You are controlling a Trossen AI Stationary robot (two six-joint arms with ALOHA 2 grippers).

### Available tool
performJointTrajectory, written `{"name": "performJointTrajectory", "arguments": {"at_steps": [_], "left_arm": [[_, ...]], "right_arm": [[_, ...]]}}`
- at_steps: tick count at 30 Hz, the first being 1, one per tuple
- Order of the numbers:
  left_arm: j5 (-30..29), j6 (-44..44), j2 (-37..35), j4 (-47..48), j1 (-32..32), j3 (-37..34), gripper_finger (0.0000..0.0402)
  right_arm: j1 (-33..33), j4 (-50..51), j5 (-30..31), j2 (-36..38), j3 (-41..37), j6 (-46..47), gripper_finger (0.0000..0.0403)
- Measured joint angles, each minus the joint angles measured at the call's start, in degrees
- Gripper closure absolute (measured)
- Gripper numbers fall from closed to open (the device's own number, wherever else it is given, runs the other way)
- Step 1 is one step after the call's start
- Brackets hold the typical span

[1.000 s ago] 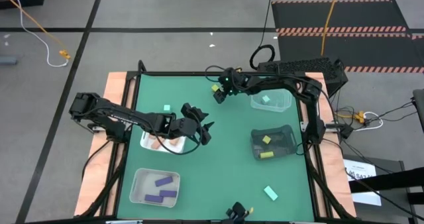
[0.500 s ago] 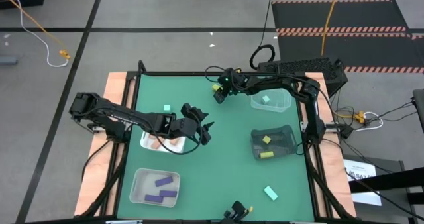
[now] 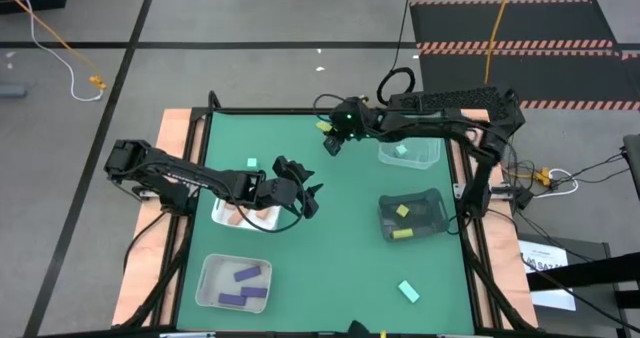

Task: Sort & place blocks by color
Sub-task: Put the green block into the black bin

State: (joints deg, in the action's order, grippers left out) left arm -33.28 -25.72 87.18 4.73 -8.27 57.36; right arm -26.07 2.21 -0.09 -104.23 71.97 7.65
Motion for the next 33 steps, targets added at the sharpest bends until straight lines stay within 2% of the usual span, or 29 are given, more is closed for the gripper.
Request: {"name": "performJointTrajectory", "arguments": {"at_steps": [5, 8, 11, 16, 23, 27, 33], "left_arm": [[0.0, -0.1, 0.0, 0.0, 0.0, 0.0, 0.0192], [0.0, -0.1, 0.0, 0.0, 0.0, 0.0, 0.0192], [0.0, -0.1, 0.0, 0.0, 0.0, 0.0, 0.0192], [0.0, -0.1, 0.0, -0.2, 0.0, 0.0, 0.0192], [0.0, -0.1, 0.0, -1.3, 0.0, 0.0, 0.0192], [0.0, -0.1, 0.0, -2.3, 0.0, 0.0, 0.0192], [-0.1, -1.0, 0.0, -2.5, 0.0, 0.0, 0.0192]], "right_arm": [[4.9, -2.2, 0.5, 11.2, -5.2, -1.7, 0.0292], [8.4, -7.0, 4.3, 18.8, -11.3, -2.4, 0.0292], [11.6, -15.1, 6.2, 26.3, -18.6, -2.4, 0.0292], [17.3, -34.3, 4.5, 35.0, -32.0, -2.4, 0.0292], [23.4, -63.3, -11.5, 37.4, -43.7, 2.5, 0.0292], [26.5, -65.9, -13.6, 37.4, -44.2, 3.5, 0.0292], [29.7, -66.2, -13.6, 37.4, -44.2, 2.0, 0.0292]]}}
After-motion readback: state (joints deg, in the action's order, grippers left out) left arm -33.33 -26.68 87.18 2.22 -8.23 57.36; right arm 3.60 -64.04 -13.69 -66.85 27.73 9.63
